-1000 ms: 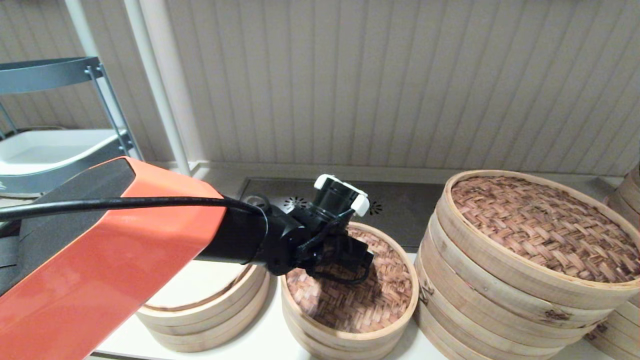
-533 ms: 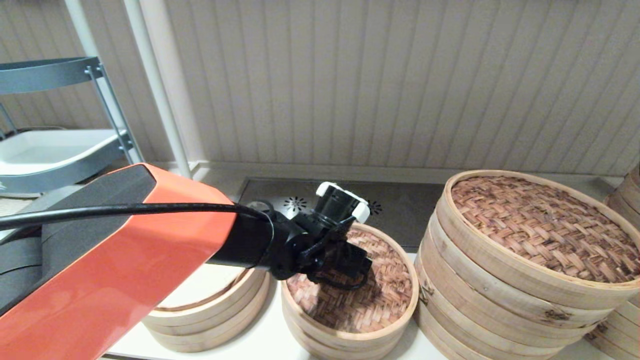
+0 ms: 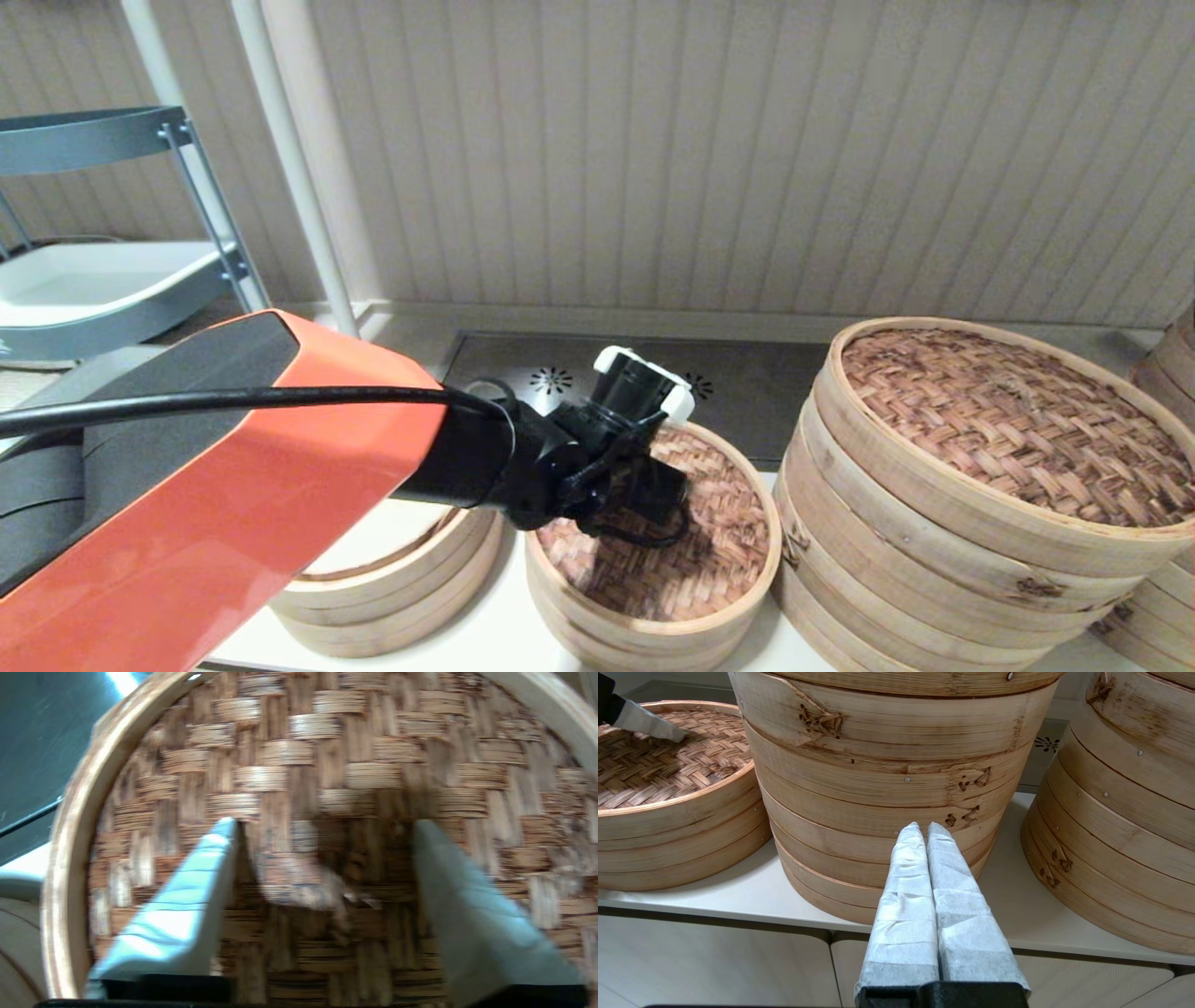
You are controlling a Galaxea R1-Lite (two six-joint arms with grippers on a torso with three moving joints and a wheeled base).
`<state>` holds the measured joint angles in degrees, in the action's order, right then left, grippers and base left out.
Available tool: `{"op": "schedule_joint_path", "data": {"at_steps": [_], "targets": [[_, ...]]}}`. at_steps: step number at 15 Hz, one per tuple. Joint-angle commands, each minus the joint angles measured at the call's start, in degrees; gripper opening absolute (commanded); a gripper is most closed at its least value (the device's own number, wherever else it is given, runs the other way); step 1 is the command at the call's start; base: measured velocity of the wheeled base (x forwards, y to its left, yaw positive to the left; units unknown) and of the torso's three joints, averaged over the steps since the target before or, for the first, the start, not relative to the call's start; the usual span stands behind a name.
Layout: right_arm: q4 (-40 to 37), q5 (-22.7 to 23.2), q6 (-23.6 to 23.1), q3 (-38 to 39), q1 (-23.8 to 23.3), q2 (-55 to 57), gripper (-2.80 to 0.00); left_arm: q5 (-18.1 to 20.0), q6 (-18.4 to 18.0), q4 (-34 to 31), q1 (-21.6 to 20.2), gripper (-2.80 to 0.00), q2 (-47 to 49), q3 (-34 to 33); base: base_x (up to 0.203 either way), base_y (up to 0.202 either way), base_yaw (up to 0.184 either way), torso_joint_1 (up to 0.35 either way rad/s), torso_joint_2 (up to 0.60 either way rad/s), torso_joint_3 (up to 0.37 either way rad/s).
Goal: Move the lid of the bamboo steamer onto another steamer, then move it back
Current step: Pick up the steamer
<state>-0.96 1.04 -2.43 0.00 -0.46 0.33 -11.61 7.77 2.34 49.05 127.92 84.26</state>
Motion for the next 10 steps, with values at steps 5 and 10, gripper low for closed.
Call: {"op": "schedule_joint_path", "data": {"at_steps": [5, 10], "targets": [[0.00, 0.02, -0.04, 0.09, 0.02, 0.02, -2.80, -0.35, 0.18, -0.14, -0.19, -2.80, -0.58, -0.75, 0.000, 0.000, 0.000, 0.000, 0.00, 0.000], [0.00, 0.02, -0.04, 0.00, -0.06, 0.02, -2.80, -0.26, 0.14, 2.40, -0.80, -2.80, -0.91, -2.87, 0.000, 0.000, 0.000, 0.000, 0.00, 0.000]]}}
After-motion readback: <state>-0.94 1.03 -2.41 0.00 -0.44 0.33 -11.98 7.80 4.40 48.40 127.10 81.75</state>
